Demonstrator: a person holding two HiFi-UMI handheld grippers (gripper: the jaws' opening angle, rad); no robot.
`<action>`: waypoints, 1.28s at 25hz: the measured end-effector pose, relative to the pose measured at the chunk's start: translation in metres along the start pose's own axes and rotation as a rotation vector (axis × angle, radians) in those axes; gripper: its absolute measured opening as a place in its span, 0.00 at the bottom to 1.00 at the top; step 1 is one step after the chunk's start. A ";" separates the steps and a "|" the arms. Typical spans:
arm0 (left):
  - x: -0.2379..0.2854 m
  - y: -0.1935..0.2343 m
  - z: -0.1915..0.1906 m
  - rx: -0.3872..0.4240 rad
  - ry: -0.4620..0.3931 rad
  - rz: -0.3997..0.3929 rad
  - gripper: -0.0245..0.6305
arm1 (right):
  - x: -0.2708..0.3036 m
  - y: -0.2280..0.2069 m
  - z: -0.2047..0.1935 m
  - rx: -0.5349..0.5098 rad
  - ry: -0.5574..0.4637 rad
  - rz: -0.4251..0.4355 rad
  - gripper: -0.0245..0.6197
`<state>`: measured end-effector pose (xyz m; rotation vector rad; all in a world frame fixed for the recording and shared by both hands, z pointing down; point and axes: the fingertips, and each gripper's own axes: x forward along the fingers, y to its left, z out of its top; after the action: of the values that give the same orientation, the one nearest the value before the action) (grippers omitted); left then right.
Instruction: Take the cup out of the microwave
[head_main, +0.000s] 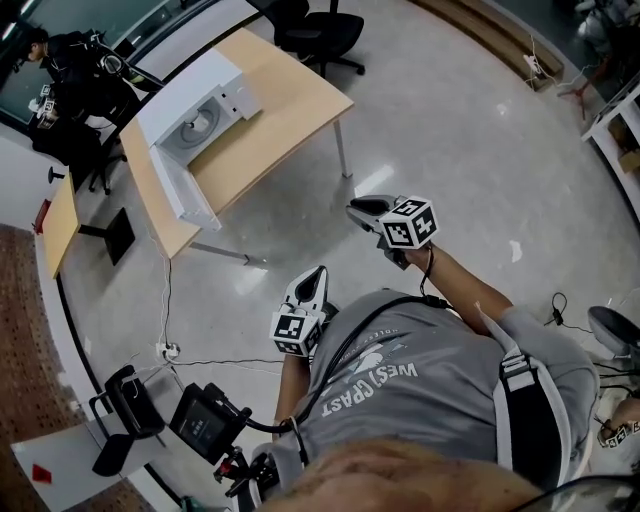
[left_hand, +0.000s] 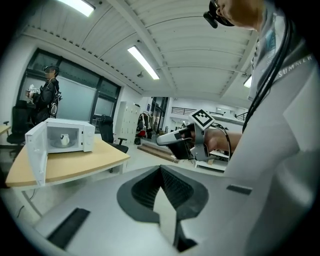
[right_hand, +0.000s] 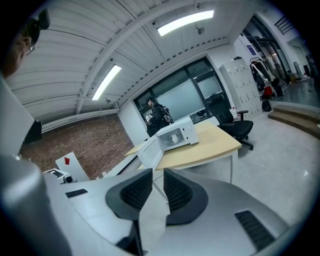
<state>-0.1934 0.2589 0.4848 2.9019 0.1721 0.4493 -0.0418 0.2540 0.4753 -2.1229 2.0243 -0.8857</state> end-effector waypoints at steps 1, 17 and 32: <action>0.000 0.001 0.000 -0.004 -0.002 0.001 0.10 | 0.001 -0.001 -0.001 0.001 0.005 0.000 0.15; 0.034 -0.007 0.000 0.008 0.031 -0.073 0.10 | -0.017 -0.042 -0.013 0.059 0.008 -0.070 0.15; 0.066 0.010 0.002 -0.024 0.068 -0.062 0.10 | 0.002 -0.079 -0.018 0.104 0.063 -0.071 0.15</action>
<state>-0.1295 0.2582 0.5035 2.8503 0.2642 0.5354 0.0201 0.2677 0.5251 -2.1487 1.8964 -1.0559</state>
